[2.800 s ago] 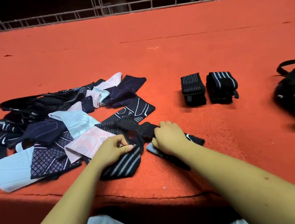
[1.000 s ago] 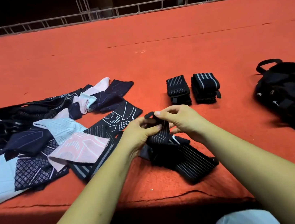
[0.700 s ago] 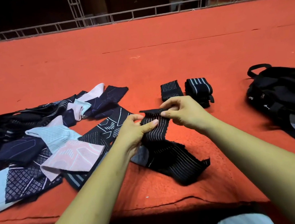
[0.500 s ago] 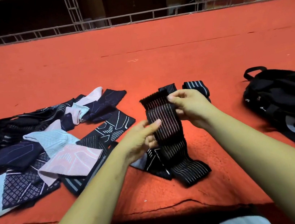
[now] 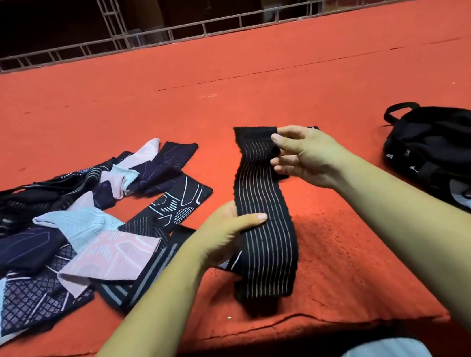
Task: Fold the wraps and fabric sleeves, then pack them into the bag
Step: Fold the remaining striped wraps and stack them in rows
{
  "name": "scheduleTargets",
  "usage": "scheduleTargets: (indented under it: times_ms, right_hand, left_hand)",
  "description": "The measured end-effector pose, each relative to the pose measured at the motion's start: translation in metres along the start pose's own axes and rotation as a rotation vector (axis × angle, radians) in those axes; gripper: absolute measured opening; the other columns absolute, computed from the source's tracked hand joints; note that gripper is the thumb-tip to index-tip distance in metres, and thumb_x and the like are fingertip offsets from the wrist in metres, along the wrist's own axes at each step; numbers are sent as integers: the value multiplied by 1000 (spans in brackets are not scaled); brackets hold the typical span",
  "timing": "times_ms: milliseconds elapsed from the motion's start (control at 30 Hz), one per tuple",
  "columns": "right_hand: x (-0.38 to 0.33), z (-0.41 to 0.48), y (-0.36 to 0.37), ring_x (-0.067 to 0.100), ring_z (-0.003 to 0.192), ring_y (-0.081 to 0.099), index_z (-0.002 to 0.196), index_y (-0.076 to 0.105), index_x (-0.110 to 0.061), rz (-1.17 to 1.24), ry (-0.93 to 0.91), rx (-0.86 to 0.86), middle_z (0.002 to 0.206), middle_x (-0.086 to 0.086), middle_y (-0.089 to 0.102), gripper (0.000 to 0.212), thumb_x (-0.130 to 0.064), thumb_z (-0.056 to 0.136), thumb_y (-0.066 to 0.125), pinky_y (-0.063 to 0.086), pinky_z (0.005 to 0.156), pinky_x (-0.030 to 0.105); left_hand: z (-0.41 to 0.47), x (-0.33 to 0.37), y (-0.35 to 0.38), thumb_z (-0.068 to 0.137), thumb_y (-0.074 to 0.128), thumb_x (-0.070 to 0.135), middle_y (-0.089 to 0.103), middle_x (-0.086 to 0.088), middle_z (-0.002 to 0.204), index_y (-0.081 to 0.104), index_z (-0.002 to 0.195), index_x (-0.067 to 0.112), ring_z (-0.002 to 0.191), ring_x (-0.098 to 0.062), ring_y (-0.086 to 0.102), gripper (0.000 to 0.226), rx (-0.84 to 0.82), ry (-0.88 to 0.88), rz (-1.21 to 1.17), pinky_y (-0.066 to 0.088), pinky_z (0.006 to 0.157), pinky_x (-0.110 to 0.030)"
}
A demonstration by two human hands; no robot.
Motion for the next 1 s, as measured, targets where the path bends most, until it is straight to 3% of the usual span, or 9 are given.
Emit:
scheduleTargets:
  times_ms: [133,233,367,533,600,700,833,933,1000]
  right_hand:
    - [-5,1,-1,15,52,58,100,59,-14,-164,-90,35,82,6,60,9,-19,95,65,48,46,24]
    - [-11,3,-10,14,51,62,94,58,-13,-210,-140,112,88,10,60,6,-15,95,64,47,44,23]
    - [-14,2,-10,23,70,72,93,59,-12,-167,-198,99,99,13,62,5,-13,95,64,58,63,30]
    - [4,-19,4,25,88,71,89,64,-16,-257,-306,19,91,10,69,11,-7,93,64,56,81,43]
    - [13,-30,8,20,89,68,90,64,-16,-321,-340,-2,90,7,68,10,-6,93,64,55,84,41]
    - [22,-41,11,8,84,61,93,65,-12,-438,-394,-42,87,1,68,5,-6,92,66,51,82,33]
    - [39,-51,24,5,90,64,98,68,-3,-497,-410,-124,99,8,72,9,-1,90,66,49,87,23]
    - [51,-54,30,9,104,65,95,69,-16,-562,-419,-167,105,-8,72,14,-3,89,67,48,98,35]
    - [53,-55,30,13,107,65,92,68,-22,-550,-432,-169,106,-10,73,18,-4,89,67,48,99,38]
  left_hand:
    - [3,-40,-20,91,66,12,71,-14,106,64,111,4,88,-20,70,21,114,-135,145,57,79,-30]
    - [0,-59,-25,88,70,19,72,-13,102,67,106,5,85,-19,70,22,132,-165,111,56,75,-28]
    - [2,-60,-30,94,60,18,73,-12,101,64,109,3,88,-20,71,21,211,-108,-115,57,78,-32]
    - [2,-54,-32,104,43,20,73,-18,98,65,108,-1,84,-25,73,31,296,-105,-303,60,74,-37]
    - [1,-52,-33,105,40,26,72,-22,105,65,112,-3,89,-29,72,40,323,-128,-414,60,76,-40]
    - [1,-45,-41,104,38,34,64,-24,124,58,129,-3,103,-33,67,49,371,-108,-547,53,90,-46]
    - [1,-42,-45,106,30,40,71,-21,106,61,121,-1,91,-31,72,53,402,-108,-597,51,83,-45]
    - [1,-41,-42,107,28,42,73,-22,99,63,114,-2,84,-33,73,56,385,-106,-599,49,83,-48]
    - [1,-41,-41,107,29,41,73,-22,97,62,114,-2,82,-33,74,55,378,-113,-610,49,81,-49]
Point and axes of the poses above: each hand's wrist, its own z-axis towards the middle knuckle, its own y-axis out of the palm, x = y × z, the point moved 10 cm from there along z, towards the middle knuckle
